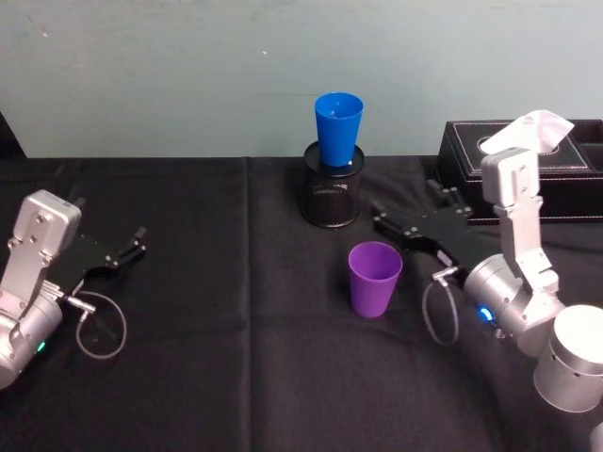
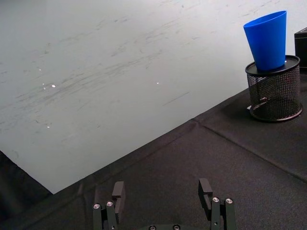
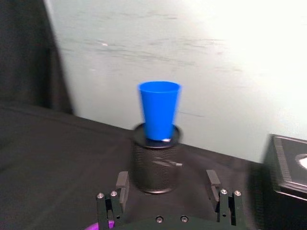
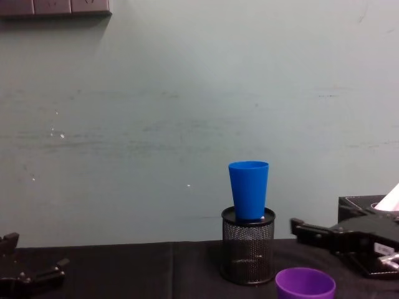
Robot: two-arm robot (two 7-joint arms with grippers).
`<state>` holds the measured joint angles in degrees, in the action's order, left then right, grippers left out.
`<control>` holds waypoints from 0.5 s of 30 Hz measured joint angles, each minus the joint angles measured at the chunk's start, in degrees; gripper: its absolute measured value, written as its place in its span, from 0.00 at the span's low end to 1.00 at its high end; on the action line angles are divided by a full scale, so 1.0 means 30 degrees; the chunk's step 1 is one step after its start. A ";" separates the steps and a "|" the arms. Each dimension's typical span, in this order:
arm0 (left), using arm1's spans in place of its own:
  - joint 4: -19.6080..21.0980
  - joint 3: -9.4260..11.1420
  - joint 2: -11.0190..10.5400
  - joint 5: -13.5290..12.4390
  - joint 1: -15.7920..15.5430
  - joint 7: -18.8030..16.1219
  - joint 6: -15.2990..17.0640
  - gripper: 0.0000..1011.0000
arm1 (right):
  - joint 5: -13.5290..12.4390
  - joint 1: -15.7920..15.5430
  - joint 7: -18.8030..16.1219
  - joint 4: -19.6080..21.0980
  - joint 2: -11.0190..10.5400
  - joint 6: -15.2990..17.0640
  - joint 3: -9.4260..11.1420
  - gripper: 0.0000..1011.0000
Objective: Pick up one cup with a gripper and tap it against the other cup.
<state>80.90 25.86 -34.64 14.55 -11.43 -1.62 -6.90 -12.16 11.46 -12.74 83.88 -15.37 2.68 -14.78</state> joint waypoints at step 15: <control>-0.0001 -0.0001 0.0000 0.0000 -0.0001 0.0001 0.0000 0.99 | 0.1468 0.0390 0.2520 -0.2753 0.1069 -0.1585 0.1680 0.99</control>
<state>80.90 25.86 -34.65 14.55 -11.43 -1.62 -6.90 -7.75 12.63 -5.18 75.62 -12.17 -2.08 -9.74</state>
